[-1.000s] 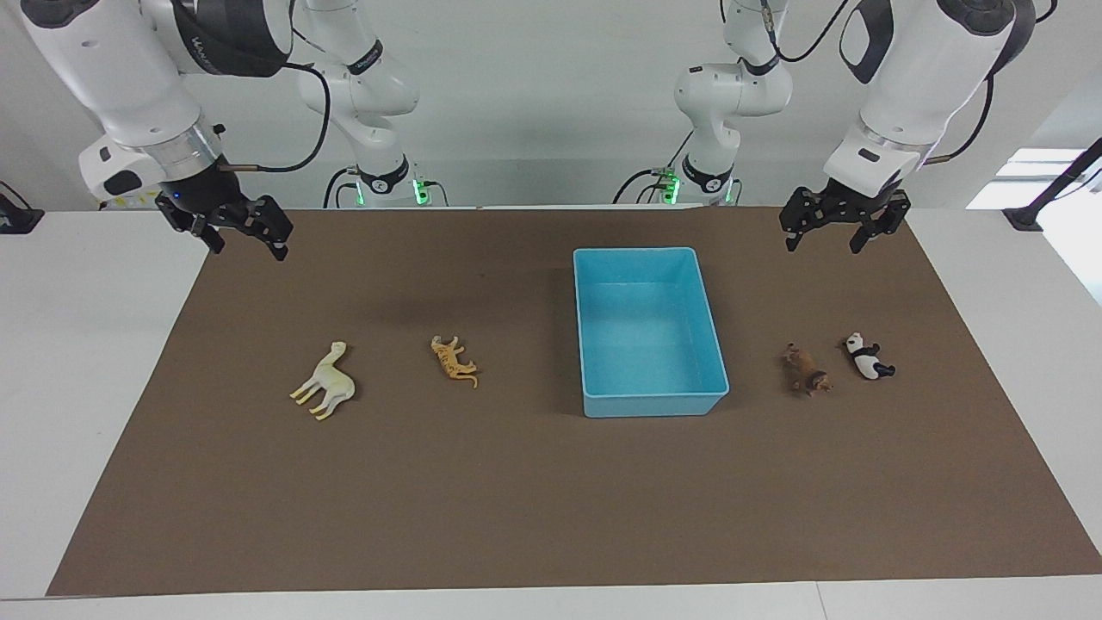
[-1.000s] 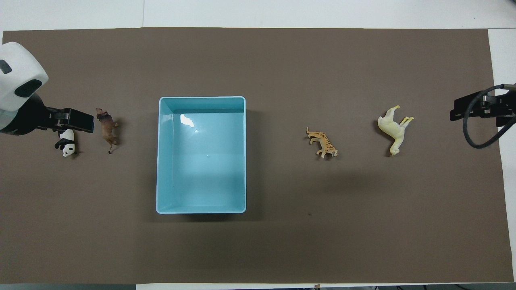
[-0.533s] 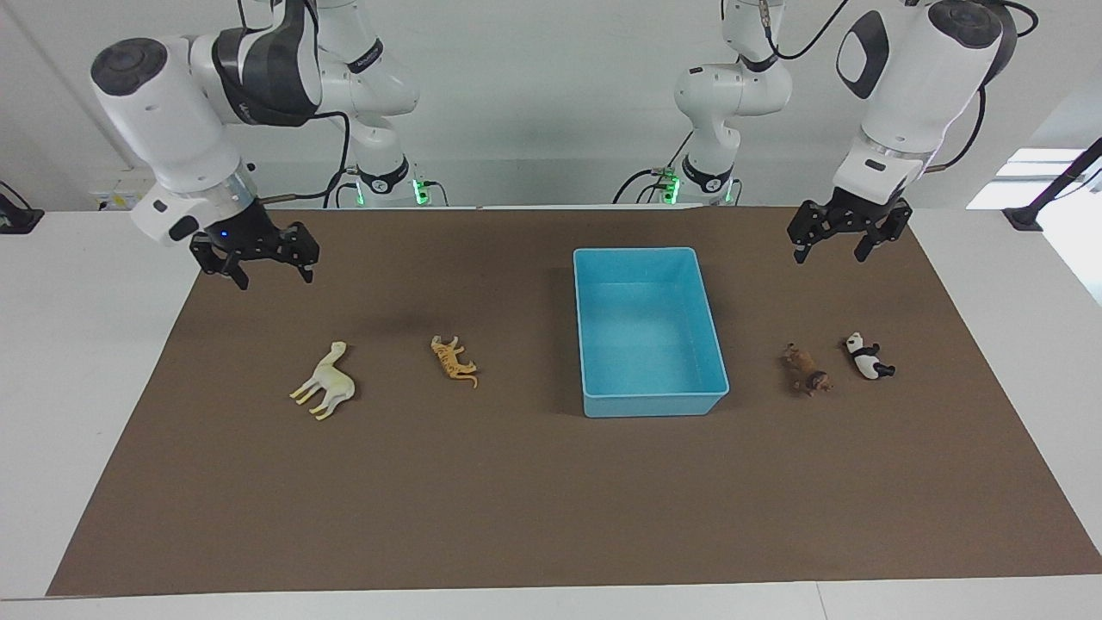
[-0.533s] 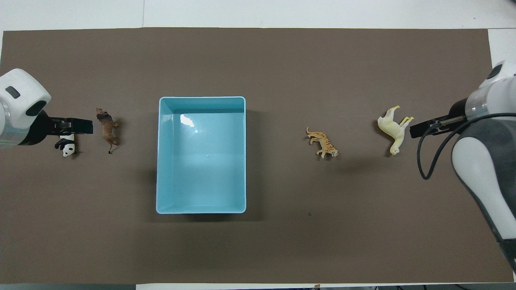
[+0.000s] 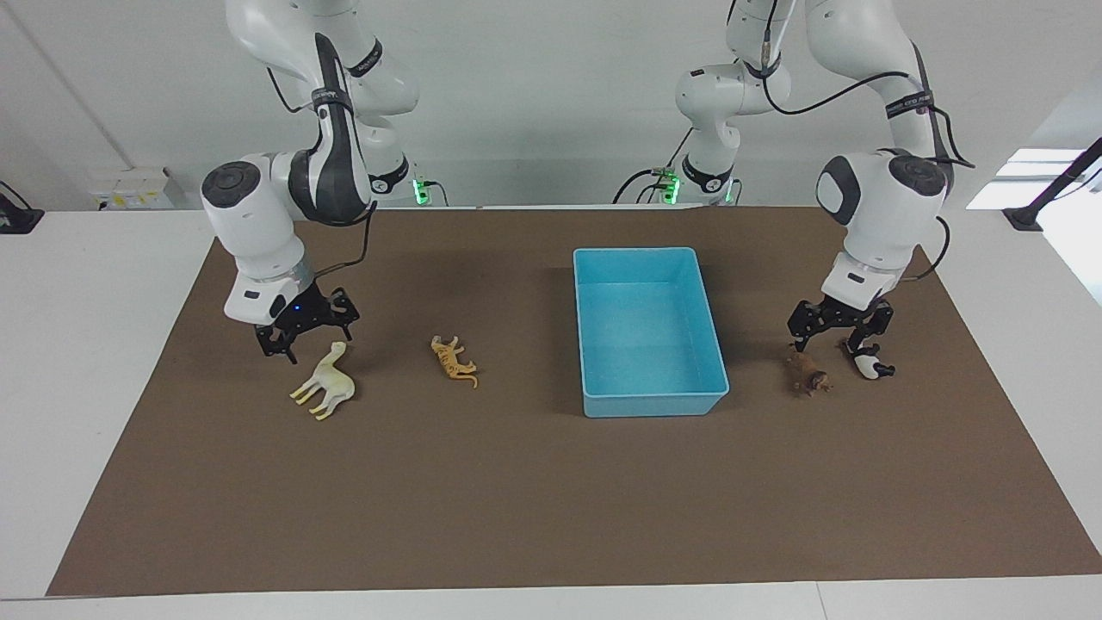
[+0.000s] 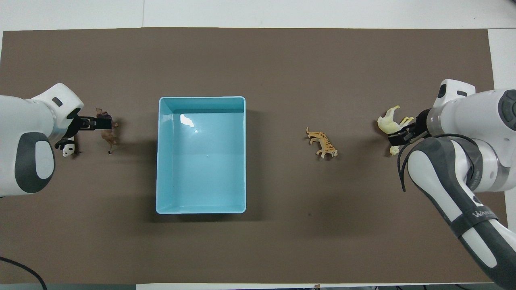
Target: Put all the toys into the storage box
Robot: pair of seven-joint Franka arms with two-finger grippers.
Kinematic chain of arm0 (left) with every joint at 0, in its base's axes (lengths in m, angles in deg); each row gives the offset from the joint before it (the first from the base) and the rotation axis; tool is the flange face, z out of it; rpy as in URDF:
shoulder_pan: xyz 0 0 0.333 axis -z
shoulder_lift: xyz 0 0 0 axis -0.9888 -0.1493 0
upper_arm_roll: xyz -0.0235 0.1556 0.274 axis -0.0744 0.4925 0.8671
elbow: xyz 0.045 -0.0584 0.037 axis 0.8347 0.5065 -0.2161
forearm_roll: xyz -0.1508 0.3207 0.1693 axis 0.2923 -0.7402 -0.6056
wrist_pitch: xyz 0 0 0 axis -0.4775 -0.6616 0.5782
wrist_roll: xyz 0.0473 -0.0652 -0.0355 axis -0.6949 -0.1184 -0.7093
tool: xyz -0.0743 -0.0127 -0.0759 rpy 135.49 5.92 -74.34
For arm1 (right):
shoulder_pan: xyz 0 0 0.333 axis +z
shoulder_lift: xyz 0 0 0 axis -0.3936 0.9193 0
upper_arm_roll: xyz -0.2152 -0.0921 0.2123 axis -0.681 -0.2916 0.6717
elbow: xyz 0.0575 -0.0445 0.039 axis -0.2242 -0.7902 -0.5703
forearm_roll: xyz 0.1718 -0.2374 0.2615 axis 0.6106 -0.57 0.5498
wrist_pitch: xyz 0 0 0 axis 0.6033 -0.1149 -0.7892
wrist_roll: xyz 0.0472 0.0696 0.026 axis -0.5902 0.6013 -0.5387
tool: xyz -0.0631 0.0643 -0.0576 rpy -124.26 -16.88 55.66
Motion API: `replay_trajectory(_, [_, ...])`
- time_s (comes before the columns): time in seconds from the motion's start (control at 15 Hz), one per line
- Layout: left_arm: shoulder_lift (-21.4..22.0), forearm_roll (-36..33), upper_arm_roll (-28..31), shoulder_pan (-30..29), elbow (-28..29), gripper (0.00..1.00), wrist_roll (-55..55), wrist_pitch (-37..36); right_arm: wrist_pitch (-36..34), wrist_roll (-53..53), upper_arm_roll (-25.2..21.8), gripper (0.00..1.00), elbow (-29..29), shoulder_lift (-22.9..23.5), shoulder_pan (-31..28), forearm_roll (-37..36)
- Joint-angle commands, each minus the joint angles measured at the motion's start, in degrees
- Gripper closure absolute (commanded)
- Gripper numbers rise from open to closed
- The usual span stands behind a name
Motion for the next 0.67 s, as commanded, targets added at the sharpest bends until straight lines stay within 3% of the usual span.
replay_trajectory(0.0, [0.25,0.12,-0.16,-0.29,2.92,0.0,-0.65,4.39,3.3,-7.55,0.42,0.0,-0.59,1.69,-0.26,0.38])
replay_trajectory(0.33, [-3.35,0.12,-0.16,-0.29,3.36,0.0,-1.08,8.6,6.19,-11.78,0.42,0.01,-0.59,4.58,-0.08,0.38])
replay_trajectory(0.6, [-5.64,0.12,-0.16,-0.29,3.54,0.0,-1.79,10.89,6.38,-9.34,0.42,0.01,-0.68,5.56,-0.43,0.73])
